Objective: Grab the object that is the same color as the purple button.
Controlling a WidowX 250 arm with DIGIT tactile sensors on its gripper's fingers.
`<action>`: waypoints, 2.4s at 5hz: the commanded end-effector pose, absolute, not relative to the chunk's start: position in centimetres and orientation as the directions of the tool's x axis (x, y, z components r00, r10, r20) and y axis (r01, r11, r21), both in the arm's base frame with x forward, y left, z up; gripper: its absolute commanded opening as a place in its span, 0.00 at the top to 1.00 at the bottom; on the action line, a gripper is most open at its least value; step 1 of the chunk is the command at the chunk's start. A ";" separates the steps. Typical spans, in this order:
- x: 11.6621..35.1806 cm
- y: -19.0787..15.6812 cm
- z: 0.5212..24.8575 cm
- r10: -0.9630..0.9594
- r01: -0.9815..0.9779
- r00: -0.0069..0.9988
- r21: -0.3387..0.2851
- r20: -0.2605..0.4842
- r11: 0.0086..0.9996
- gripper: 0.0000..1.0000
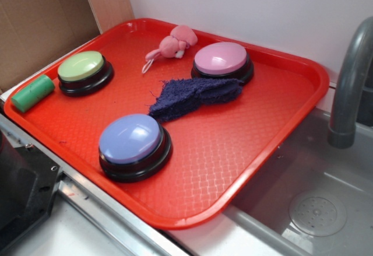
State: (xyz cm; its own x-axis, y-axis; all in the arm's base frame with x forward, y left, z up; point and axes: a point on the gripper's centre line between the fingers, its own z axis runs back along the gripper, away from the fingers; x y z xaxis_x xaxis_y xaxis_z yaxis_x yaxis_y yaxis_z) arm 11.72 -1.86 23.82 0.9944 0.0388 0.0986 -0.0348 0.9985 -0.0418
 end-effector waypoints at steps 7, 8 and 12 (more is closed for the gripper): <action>25.4 -5.2 2.6 0.205 -0.191 0.972 -0.119 0.114 0.974 0.00; 25.1 -4.9 2.2 0.240 -0.234 0.964 -0.059 0.111 0.970 0.00; 24.8 -4.2 2.6 0.260 -0.256 0.959 -0.045 0.111 0.966 1.00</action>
